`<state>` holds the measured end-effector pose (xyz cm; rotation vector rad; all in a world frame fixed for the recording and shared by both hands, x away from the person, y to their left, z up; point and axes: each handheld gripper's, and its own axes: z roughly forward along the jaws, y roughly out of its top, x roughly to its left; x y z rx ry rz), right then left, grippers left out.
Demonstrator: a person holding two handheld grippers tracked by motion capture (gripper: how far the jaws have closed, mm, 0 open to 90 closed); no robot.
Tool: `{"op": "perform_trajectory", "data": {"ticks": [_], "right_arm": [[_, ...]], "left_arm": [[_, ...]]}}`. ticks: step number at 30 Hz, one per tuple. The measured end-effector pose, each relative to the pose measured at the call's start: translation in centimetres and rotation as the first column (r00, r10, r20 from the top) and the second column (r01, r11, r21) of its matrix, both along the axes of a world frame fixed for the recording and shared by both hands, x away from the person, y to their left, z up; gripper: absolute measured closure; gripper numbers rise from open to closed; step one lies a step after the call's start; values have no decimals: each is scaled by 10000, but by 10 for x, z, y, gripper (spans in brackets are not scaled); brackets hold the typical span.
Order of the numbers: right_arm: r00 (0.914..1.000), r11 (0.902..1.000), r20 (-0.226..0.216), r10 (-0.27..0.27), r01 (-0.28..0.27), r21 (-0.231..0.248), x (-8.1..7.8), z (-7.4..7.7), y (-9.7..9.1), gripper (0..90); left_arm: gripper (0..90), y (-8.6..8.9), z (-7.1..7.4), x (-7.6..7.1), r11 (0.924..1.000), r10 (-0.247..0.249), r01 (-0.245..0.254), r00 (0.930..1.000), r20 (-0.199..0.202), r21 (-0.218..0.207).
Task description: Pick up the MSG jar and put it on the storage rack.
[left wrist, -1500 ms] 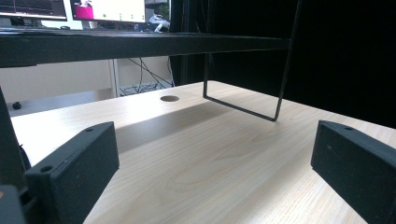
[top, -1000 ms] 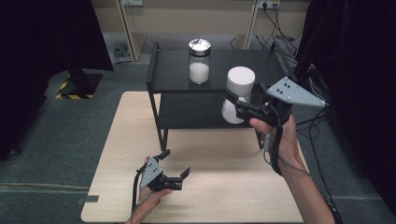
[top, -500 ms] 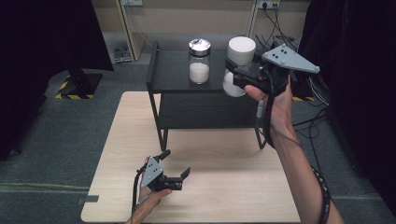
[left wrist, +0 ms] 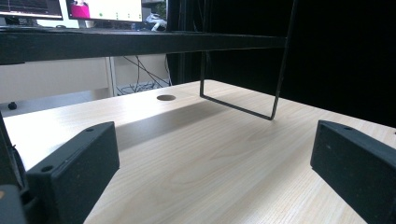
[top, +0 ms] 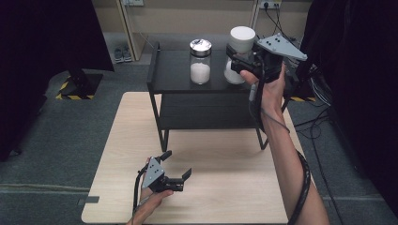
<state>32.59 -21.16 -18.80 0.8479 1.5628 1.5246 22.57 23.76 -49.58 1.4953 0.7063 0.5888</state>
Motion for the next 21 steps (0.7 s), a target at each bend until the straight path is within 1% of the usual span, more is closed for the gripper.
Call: {"op": "perform_trajectory", "data": {"ticks": [6, 10, 18, 20, 21], "right_arm": [[9996, 9996, -124, -269, 268, -26, 10, -1, 5, 344], [9991, 9992, -155, -387, 388, 87, 16, -5, 6, 344], [9987, 9988, -95, -493, 494, 62, 21, -10, 10, 344], [9986, 9986, -83, -518, 517, -53, 21, -11, 10, 343], [9985, 9985, -68, -549, 549, -32, 21, -13, 11, 343]], "left_arm": [[5, -1, 0, 0, 10000, -34, 34, 10000, 6, -16], [5, 0, 0, 0, 10000, -39, 39, 10000, 13, -18], [5, -1, 0, 0, 10000, -62, 62, 10000, 12, -9], [5, -1, 0, 0, 10000, -67, 67, 10000, 22, -5], [5, -1, 0, 0, 10000, -62, 62, 10000, 19, -12]]}}
